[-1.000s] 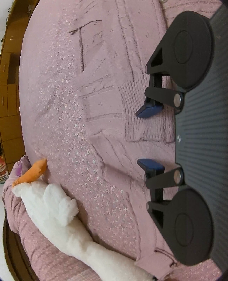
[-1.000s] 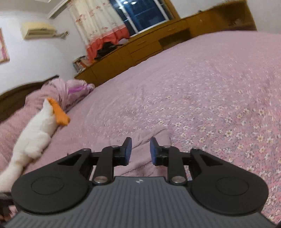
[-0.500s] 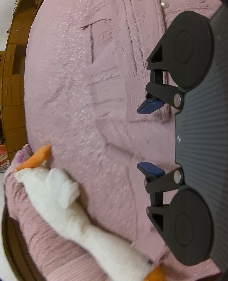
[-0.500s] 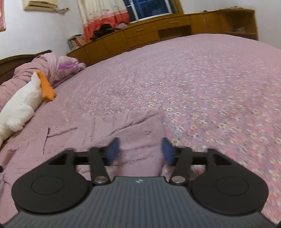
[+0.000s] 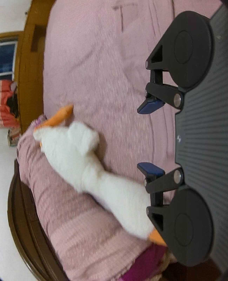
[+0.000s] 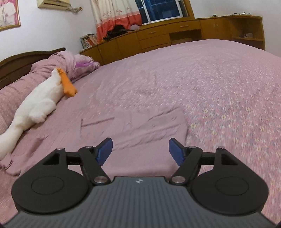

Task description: Fold small clothes

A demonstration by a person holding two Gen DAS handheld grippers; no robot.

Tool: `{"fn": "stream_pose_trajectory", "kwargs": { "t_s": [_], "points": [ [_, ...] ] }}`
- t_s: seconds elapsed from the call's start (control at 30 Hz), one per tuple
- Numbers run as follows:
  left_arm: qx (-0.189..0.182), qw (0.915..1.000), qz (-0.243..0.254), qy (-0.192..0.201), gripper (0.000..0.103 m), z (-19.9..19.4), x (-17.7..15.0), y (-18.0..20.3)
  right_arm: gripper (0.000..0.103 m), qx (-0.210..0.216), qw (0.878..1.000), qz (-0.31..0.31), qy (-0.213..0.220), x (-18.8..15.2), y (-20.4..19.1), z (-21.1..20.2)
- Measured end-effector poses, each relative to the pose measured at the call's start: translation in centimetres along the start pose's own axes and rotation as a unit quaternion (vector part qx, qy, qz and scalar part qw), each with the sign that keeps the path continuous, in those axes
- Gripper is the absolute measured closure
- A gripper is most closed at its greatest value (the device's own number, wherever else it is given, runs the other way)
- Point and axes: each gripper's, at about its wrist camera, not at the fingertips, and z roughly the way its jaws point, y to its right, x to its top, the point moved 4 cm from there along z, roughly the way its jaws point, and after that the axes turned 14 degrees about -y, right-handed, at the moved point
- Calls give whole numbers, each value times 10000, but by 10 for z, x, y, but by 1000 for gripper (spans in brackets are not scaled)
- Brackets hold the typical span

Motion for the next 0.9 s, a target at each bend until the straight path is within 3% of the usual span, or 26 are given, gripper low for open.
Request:
{"fn": "stream_pose_trajectory", "kwargs": {
  "t_s": [0.13,0.37,0.5,0.67,0.9],
  "points": [
    [210,9996,35,-186,40,8,-1,-34,22,119,9999,44,-117,-26,-14,-19],
    [-39,9951,-771,-610,40,48,-34,-72,18,-177,9997,154,10,-63,-31,-37],
    [-424,9905,-1173,-576,40,72,-57,-74,16,-318,9995,-28,-77,-75,-41,-37],
    [-429,9824,-1672,-721,38,98,-68,-73,14,-583,9981,-140,-109,-82,-54,-35],
    [-423,9704,-2162,-989,38,130,-77,-81,13,-606,9976,-331,-93,-81,-66,-37]
  ]
}}
